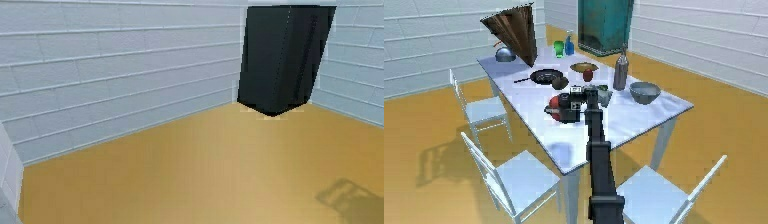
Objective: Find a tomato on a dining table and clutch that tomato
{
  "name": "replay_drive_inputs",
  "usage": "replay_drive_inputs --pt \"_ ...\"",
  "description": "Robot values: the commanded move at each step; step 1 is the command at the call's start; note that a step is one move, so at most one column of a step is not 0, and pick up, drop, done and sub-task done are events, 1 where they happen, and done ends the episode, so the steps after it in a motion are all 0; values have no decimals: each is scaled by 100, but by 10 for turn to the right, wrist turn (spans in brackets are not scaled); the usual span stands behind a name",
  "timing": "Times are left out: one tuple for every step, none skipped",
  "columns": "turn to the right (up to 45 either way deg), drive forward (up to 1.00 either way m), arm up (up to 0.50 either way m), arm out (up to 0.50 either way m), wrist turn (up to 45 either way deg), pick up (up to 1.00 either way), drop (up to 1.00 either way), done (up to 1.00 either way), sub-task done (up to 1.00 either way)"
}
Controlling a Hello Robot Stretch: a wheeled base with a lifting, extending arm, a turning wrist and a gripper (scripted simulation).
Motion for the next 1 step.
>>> replay_drive_inputs --pt "0 0 0 0 0 0 0 100 0"
